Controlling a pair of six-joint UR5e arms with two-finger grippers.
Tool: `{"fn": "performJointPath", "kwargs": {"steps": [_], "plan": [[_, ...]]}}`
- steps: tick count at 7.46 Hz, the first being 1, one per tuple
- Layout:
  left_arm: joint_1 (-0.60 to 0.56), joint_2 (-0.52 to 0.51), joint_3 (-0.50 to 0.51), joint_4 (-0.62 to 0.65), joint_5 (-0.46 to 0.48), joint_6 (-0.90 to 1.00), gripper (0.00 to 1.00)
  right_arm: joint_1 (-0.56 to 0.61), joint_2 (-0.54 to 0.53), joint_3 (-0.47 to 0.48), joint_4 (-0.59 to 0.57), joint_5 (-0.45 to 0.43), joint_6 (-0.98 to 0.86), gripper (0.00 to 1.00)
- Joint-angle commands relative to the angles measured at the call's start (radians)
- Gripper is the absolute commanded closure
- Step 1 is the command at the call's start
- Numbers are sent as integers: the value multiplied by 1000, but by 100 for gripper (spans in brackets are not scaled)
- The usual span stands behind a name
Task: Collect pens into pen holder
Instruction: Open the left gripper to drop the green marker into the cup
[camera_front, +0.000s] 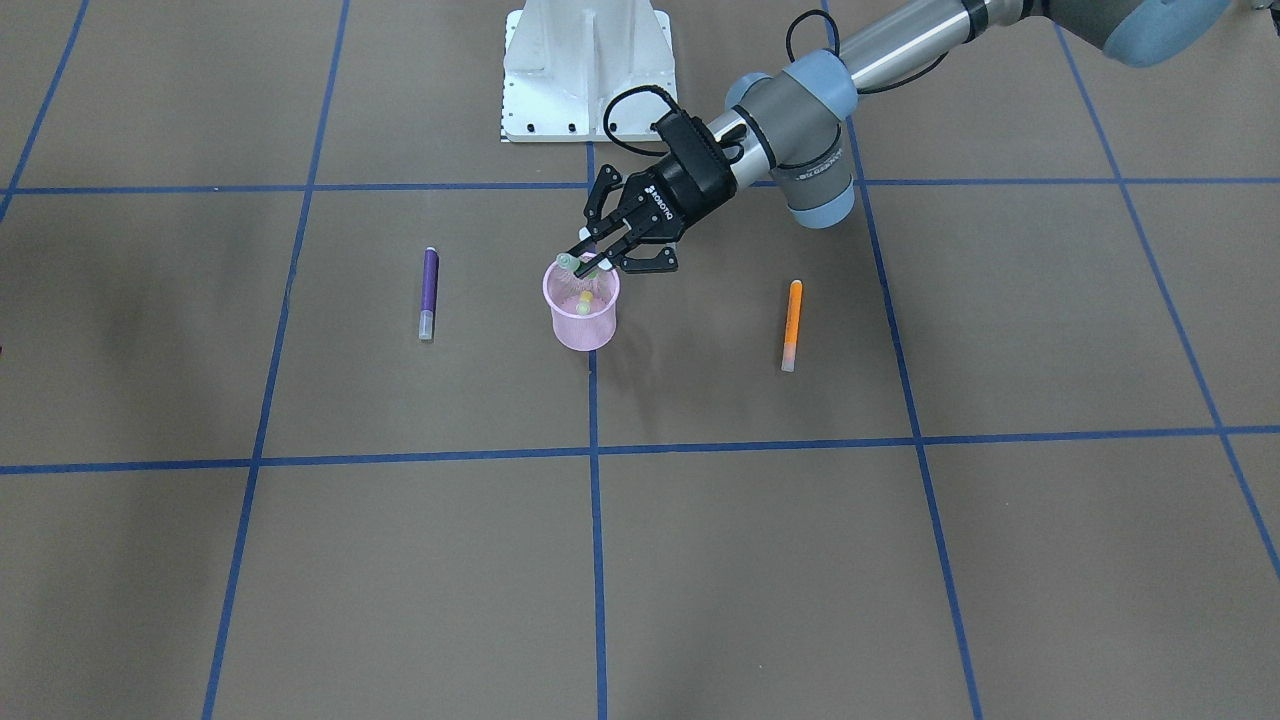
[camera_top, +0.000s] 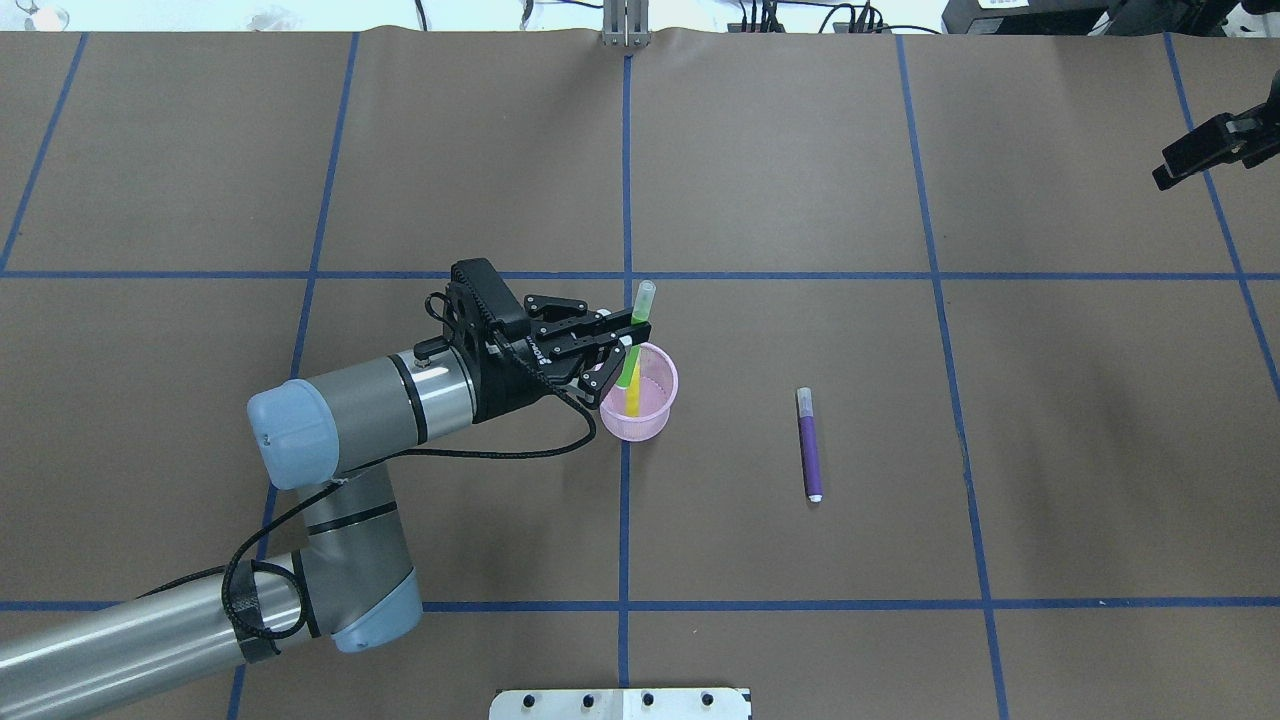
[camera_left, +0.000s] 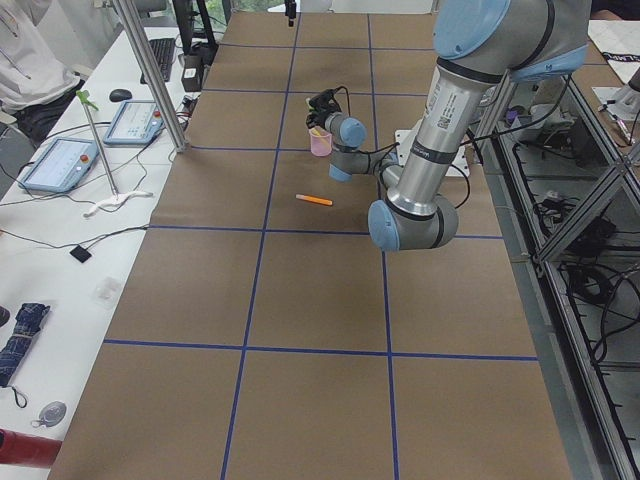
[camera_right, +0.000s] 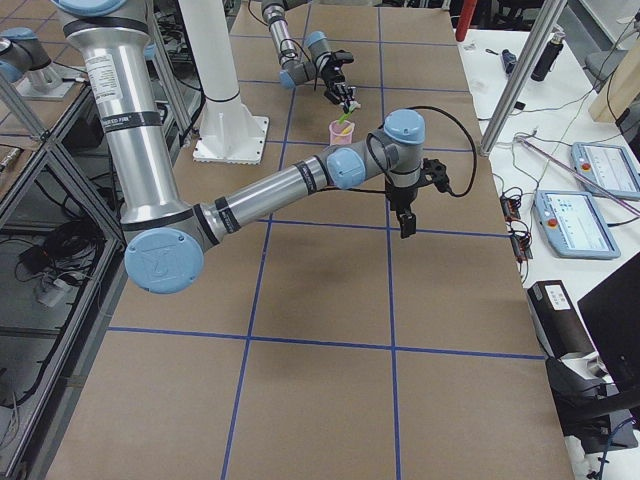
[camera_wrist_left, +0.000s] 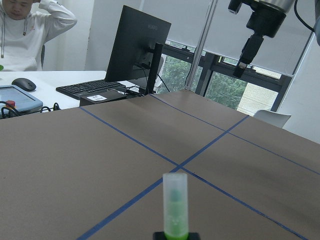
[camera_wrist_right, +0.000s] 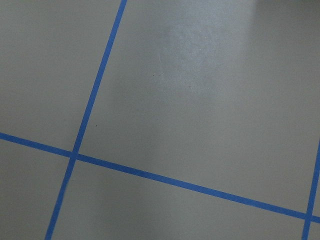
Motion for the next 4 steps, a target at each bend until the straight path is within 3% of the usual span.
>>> {"fn": "performJointPath", "kwargs": {"steps": [1,4], "plan": [[15,-16,32,-12,35,0,0,-1,0,-1,0,0,0,0],[22,-17,22,-12,51,-5,0,1,9,1,0,0,3,0]]}}
